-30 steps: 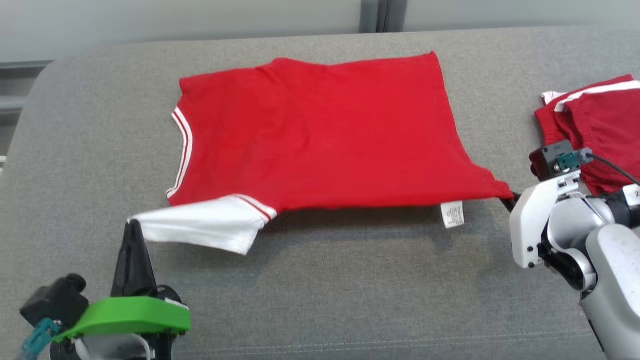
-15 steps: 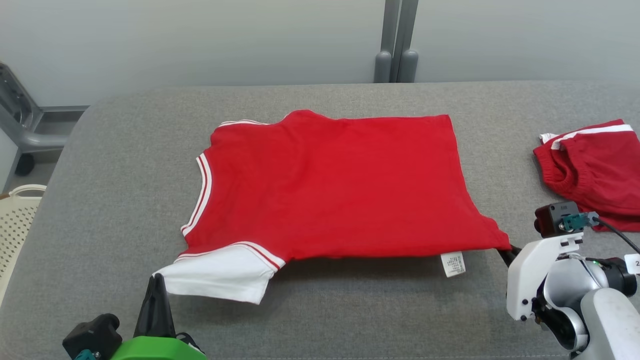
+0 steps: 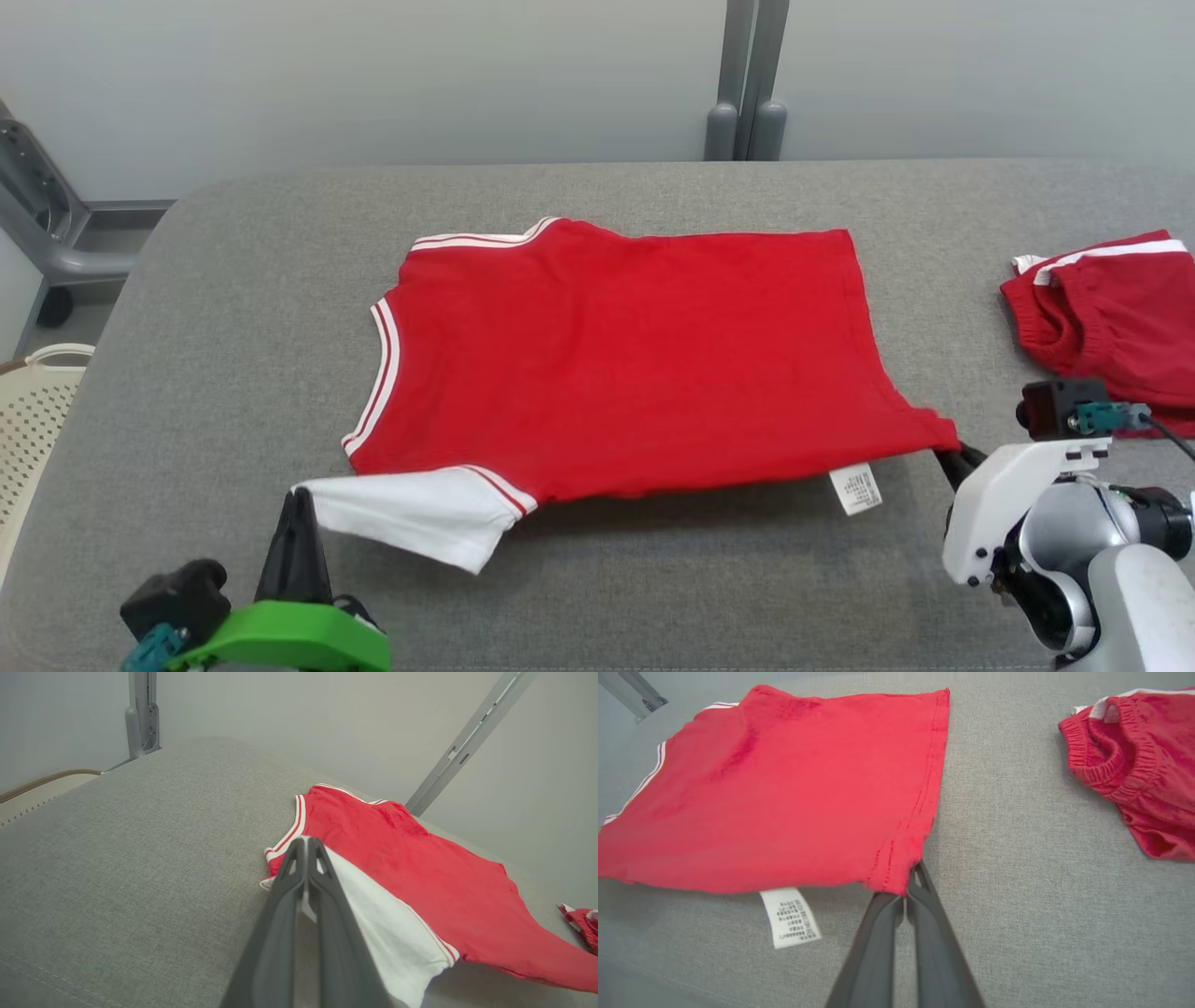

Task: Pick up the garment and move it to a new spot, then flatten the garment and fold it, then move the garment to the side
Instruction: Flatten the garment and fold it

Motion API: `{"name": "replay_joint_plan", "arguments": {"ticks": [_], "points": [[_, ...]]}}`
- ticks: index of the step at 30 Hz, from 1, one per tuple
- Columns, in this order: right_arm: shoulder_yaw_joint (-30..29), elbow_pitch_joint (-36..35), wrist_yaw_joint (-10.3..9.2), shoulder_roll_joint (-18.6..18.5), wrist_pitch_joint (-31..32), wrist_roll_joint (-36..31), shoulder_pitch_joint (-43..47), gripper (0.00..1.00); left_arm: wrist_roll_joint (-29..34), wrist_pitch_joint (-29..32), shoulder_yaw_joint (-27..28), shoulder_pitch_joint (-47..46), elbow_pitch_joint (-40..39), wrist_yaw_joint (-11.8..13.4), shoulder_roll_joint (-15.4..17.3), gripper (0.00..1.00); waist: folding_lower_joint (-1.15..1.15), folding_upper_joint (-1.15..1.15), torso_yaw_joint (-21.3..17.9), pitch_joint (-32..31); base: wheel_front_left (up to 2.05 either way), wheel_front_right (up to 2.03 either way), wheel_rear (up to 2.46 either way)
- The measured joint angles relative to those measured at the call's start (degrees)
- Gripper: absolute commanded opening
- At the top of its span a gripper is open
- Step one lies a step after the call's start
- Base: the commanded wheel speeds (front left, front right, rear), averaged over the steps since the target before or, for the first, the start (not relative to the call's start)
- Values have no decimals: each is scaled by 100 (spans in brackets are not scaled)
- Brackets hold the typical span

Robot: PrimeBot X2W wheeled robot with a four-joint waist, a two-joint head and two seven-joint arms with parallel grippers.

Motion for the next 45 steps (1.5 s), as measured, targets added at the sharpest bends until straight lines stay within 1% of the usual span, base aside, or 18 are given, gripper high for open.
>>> {"name": "replay_joint_plan", "arguments": {"ticks": [5,12,13,15,18,19,23,26,31,36,40,42,45], "points": [[-91,120,-1,154,-165,88,-449,0,-2,111,-63,-744,109,-101,11,0,0,0,11,167,0,0,0],[219,548,-1,134,-376,100,-1574,0,198,135,-120,-2338,709,-203,27,0,0,0,12,571,0,0,0],[219,548,-1,134,-376,100,-1574,0,198,135,-120,-2338,709,-203,27,0,0,0,12,571,0,0,0],[343,833,-1,145,-514,175,-2288,0,315,85,-162,-3260,1107,-297,31,0,1,0,-10,815,0,0,0],[490,1105,-1,163,-534,278,-2778,0,366,51,-177,-3869,1413,-386,43,0,1,0,-45,976,0,0,0],[490,1105,-1,163,-534,278,-2778,0,366,51,-177,-3869,1413,-386,43,0,1,0,-45,976,0,0,0],[624,1558,-1,252,-558,597,-3446,0,405,-14,-126,-4632,1782,-437,97,0,1,0,-118,1185,0,0,0],[599,1939,-1,326,-623,721,-4070,0,408,-20,-79,-5237,2013,-469,115,0,1,0,-177,1395,0,0,0],[417,2492,-1,483,-898,777,-5331,0,352,76,-20,-6328,2298,-638,171,0,1,0,-277,1849,0,0,0],[282,2909,-1,564,-1128,814,-6455,0,531,311,-127,-7565,2434,-846,417,0,2,0,-369,2380,0,0,0],[167,3211,-1,581,-1321,1023,-7089,0,681,541,-224,-8571,2519,-971,619,0,2,0,-440,2803,0,0,0],[233,3367,-1,583,-1425,1169,-7337,0,827,628,-347,-9046,2563,-1079,710,0,2,0,-479,2999,0,0,0],[377,3622,-1,590,-1697,1277,-7636,0,989,755,-455,-9687,2664,-1156,791,0,2,0,-548,3274,0,0,0]]}}
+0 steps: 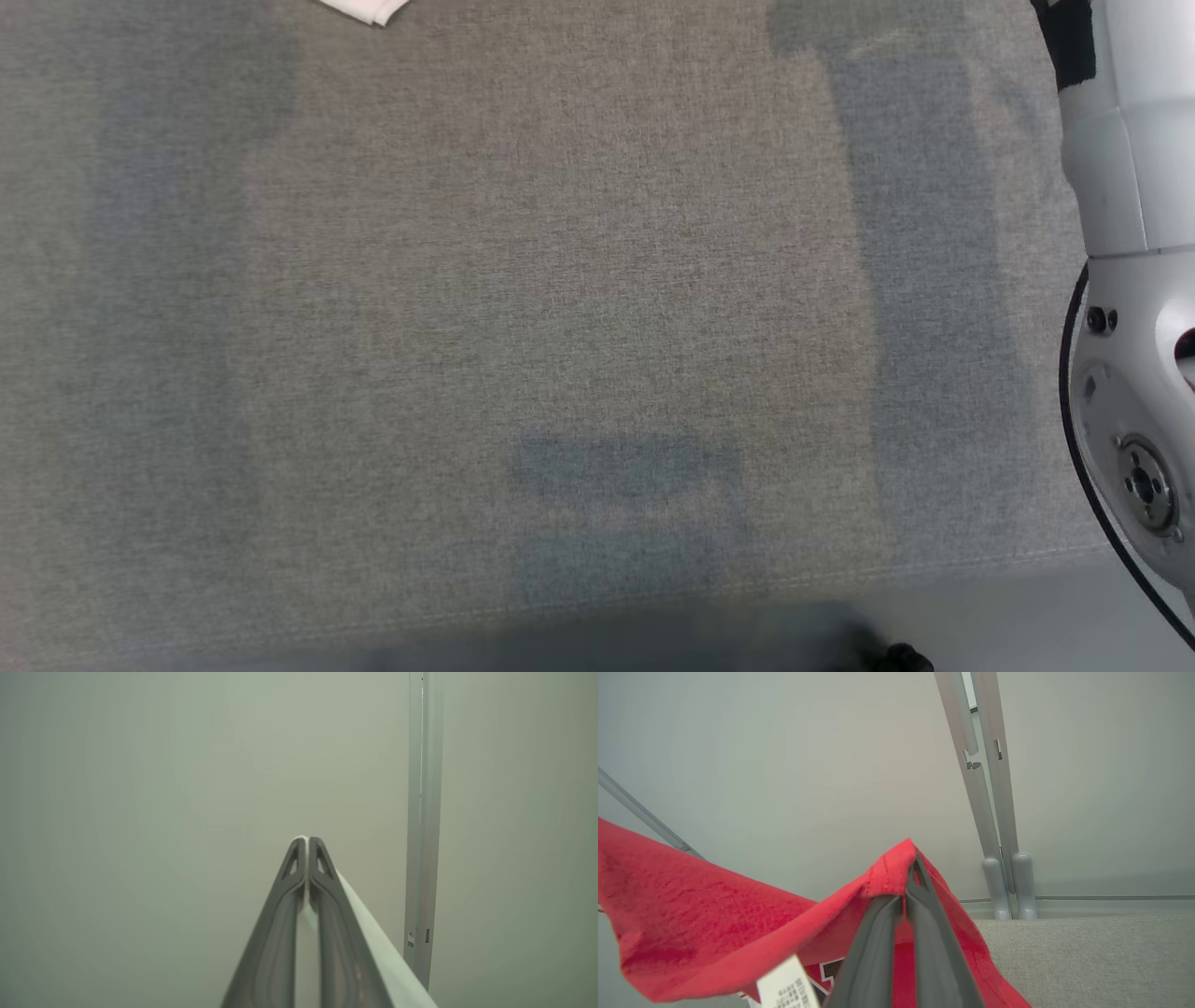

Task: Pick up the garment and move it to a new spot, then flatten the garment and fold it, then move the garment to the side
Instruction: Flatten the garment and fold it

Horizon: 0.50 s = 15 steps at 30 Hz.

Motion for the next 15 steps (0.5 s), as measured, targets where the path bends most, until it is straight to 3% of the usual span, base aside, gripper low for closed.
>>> {"name": "replay_joint_plan", "arguments": {"ticks": [7,15], "points": [[249,503,-1,3,-834,651,-653,0,480,-42,-370,-1323,322,-200,130,0,1,0,-261,471,0,0,0],[438,1269,-1,2,-2020,1074,-1136,0,797,-567,-705,-2288,810,-369,15,0,0,0,-750,579,0,0,0]]}}
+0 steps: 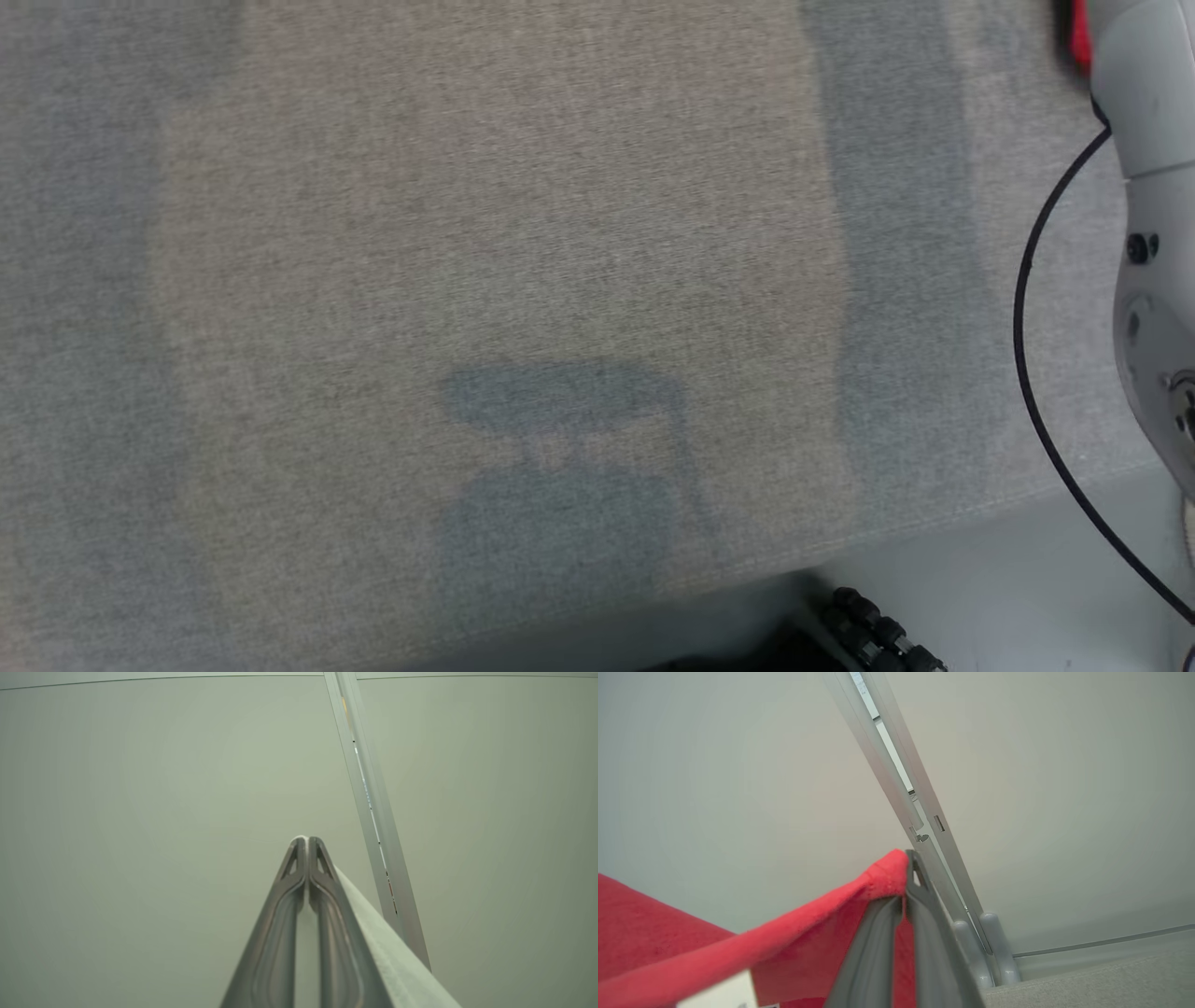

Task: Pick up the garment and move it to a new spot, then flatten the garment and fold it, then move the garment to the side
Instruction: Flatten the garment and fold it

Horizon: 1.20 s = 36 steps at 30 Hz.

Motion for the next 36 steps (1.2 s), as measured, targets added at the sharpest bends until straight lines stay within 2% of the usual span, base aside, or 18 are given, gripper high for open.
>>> {"name": "replay_joint_plan", "arguments": {"ticks": [5,8,15,19,26,32,36], "points": [[-126,253,0,-4,-508,25,-484,0,30,-510,59,-222,91,69,-73,0,0,0,-191,-27,0,0,0],[-143,360,1,-11,-623,-165,-664,0,-40,-610,77,-276,71,85,-112,0,-2,0,-220,31,0,0,0],[179,486,0,-10,-620,-539,-597,0,-270,-479,1,593,-274,-37,-38,0,-1,0,-143,299,0,0,0],[614,338,1,-53,-270,-587,-282,0,-535,-259,159,1284,-896,44,159,0,-1,0,-39,341,0,0,0],[1422,-337,1,-512,849,-375,467,0,-1193,422,659,2609,-2343,385,559,0,-1,0,155,51,0,0,0],[1994,-1300,1,-1161,1953,-41,1482,0,-1804,950,973,3973,-3265,649,728,0,-1,0,306,-437,0,0,0],[2112,-1936,1,-1615,2535,0,2156,0,-2002,1228,1015,4966,-3868,873,787,0,-1,0,411,-818,0,0,0]]}}
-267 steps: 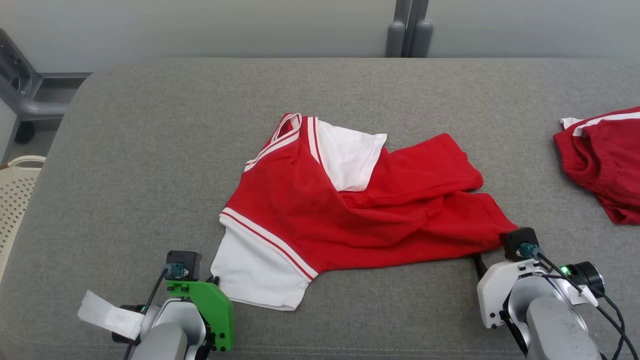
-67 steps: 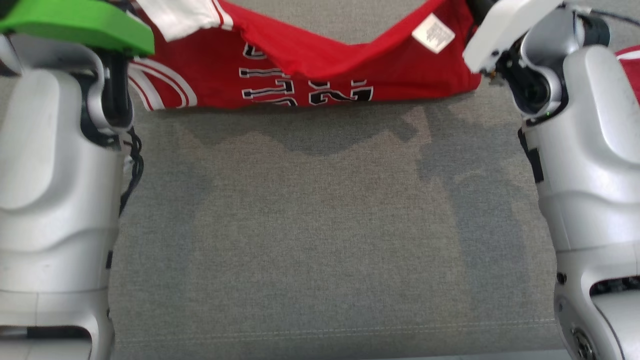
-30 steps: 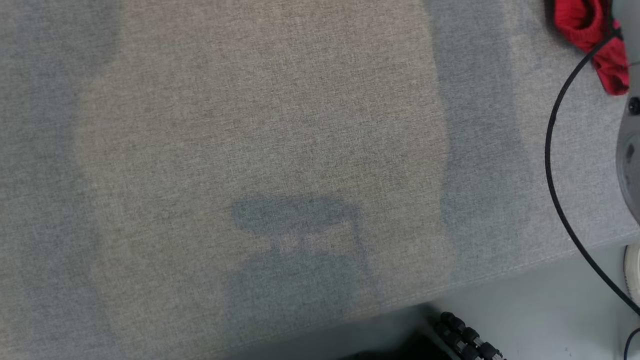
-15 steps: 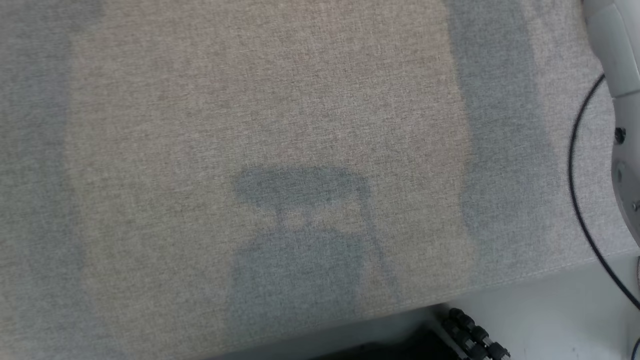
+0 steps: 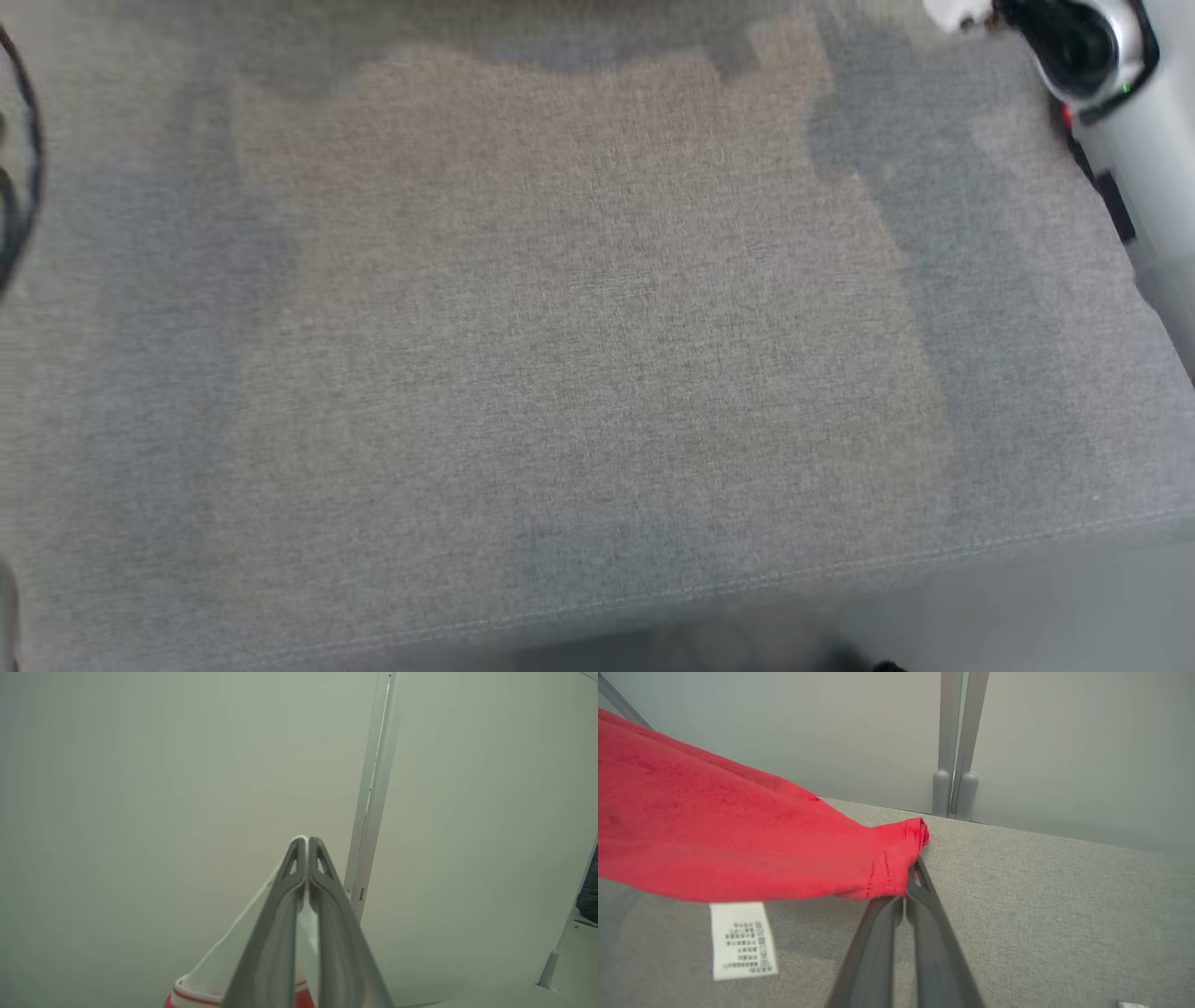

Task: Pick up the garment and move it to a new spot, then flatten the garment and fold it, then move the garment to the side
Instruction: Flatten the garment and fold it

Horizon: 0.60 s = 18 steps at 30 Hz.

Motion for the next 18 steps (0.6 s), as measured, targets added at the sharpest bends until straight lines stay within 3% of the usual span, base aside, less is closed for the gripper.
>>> {"name": "replay_joint_plan", "arguments": {"ticks": [5,11,18], "points": [[-137,-635,0,-274,678,4,881,0,-187,220,21,1206,-619,386,-14,0,0,0,125,-492,0,0,0],[-457,-1475,0,-537,1558,-155,2304,0,-256,-67,-126,3262,-1177,928,-399,0,0,0,291,-1188,0,0,0],[-958,-2052,0,-559,2135,-337,3395,0,-387,-458,-221,4734,-1249,1120,-689,0,0,0,438,-1713,0,0,0]]}}
